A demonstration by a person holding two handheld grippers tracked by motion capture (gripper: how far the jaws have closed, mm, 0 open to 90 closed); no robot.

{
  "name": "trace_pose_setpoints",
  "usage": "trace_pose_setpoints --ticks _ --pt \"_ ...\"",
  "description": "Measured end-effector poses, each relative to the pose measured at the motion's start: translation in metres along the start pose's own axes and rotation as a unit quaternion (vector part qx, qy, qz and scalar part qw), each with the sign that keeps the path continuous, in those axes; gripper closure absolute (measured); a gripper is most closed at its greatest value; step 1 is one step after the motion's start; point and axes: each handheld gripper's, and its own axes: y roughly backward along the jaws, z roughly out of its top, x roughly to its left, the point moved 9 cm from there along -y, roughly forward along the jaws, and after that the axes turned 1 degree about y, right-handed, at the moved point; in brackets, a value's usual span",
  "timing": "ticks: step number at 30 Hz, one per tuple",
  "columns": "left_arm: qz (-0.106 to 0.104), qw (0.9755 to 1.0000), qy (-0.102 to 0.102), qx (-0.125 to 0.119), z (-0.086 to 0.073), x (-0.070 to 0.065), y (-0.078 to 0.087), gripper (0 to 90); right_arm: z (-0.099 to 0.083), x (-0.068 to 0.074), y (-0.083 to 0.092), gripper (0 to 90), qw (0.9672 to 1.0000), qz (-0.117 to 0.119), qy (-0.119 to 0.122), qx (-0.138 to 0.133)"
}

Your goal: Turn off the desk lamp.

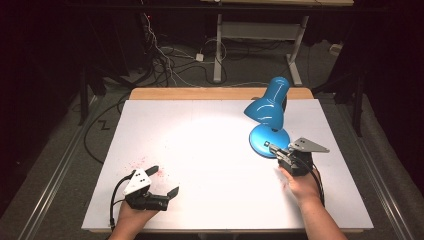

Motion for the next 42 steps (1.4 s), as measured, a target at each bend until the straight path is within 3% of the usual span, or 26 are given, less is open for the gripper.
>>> trace_pose_setpoints --ticks 23,42 --pt "-0.002 1.0000 -0.001 -0.003 0.000 -0.001 0.001 0.0 0.013 -0.017 -0.030 90.0 0.9997 -0.011 -0.020 0.009" --pt "-0.003 1.0000 -0.003 -0.005 0.000 -0.001 0.001 0.0 0.003 -0.020 -0.046 90.0 0.9988 -0.013 -0.032 0.035"
